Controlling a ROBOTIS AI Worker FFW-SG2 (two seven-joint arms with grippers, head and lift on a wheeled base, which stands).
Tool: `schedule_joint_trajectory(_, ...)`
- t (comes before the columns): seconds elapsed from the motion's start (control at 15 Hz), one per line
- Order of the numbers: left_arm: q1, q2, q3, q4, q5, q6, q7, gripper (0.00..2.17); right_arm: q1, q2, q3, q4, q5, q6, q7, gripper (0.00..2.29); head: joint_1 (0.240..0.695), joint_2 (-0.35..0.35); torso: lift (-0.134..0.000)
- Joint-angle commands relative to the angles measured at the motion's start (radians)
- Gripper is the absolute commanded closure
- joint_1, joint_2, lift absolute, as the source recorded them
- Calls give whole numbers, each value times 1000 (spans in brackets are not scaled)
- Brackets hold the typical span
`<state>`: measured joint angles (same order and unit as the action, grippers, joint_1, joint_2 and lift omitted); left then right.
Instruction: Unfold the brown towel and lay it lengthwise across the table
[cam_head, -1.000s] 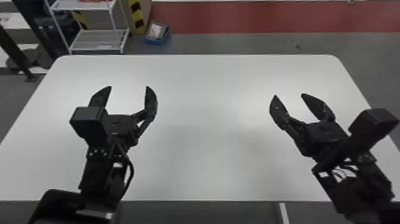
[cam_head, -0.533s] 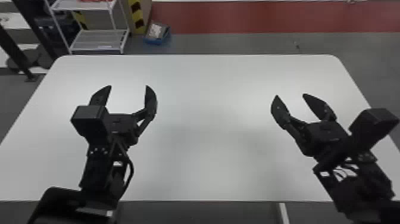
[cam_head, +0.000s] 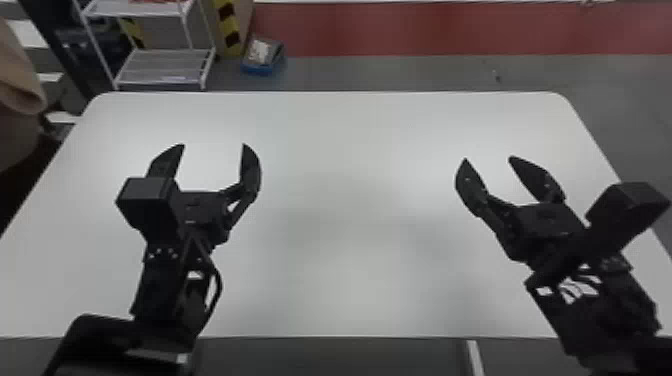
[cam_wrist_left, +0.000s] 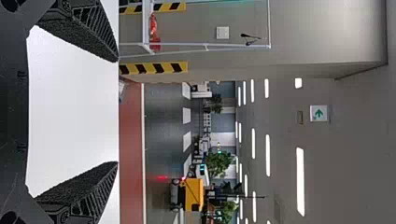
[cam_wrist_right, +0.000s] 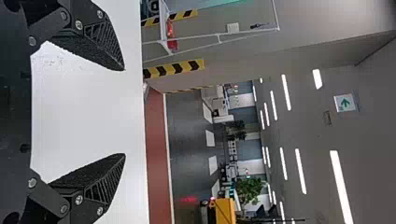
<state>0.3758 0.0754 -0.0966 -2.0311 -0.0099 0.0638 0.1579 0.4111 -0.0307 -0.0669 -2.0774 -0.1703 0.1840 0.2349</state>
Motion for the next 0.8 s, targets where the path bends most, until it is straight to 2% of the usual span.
schedule_joint_trajectory(0.0, 0, 0, 0, 0, 1, 0, 0, 90, 2, 0, -2, -1, -2, -1, 1, 255, 695, 7, -122)
schedule_joint_trajectory(0.73, 3, -2, -5, -1, 1, -9, 0, 90, 11, 2, -7, -9, -5, -7, 1, 255, 695, 0, -122)
